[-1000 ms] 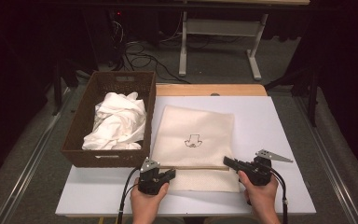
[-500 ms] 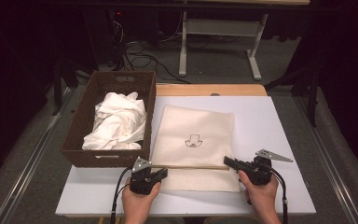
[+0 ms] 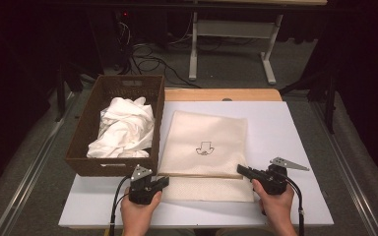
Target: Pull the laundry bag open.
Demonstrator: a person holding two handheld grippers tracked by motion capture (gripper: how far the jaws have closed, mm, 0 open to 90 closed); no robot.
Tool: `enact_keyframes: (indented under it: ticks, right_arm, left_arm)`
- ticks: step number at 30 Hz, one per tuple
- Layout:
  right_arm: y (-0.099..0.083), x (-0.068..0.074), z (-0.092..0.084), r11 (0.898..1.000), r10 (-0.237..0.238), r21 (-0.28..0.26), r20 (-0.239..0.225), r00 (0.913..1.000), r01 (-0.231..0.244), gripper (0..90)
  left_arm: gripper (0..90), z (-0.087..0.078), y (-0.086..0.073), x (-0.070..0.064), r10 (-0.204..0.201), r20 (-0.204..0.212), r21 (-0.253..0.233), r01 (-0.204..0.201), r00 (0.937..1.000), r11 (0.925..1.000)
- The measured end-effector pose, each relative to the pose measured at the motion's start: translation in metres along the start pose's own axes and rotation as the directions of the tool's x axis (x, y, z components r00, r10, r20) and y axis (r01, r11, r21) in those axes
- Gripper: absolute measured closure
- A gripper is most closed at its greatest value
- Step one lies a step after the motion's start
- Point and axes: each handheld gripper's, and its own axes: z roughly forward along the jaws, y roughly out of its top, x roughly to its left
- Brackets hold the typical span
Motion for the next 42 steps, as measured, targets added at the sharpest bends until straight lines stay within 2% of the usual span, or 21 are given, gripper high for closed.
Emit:
enact_keyframes:
  ticks: [12,23,33,39,42]
  right_arm:
    - [0.0,-0.001,0.002,1.0,-0.001,0.011,0.015,0.9999,0.001,85.4]
    - [-0.001,-0.002,0.002,1.0,0.002,0.023,0.035,0.9994,-0.003,85.4]
    - [-0.003,-0.005,0.005,0.999,0.028,0.042,0.058,0.9979,-0.031,85.6]
    - [-0.007,-0.009,0.01,0.996,0.052,0.064,0.074,0.9958,-0.057,85.6]
    - [-0.009,-0.012,0.012,0.994,0.069,0.079,0.085,0.994,-0.075,85.7]
  left_arm:
    - [86.3,-0.013,0.001,0.013,-0.017,-0.014,-0.018,0.016,0.9998,0.9997]
    - [86.3,-0.026,0.0,0.022,-0.001,-0.019,-0.002,0.001,0.9998,1.0]
    - [86.4,-0.033,-0.001,0.028,-0.009,-0.009,0.001,0.009,0.9999,1.0]
    - [86.4,-0.034,-0.003,0.028,0.034,-0.03,0.023,-0.033,0.999,0.9992]
    - [86.5,-0.034,-0.003,0.029,0.026,-0.03,0.024,-0.025,0.9992,0.9994]
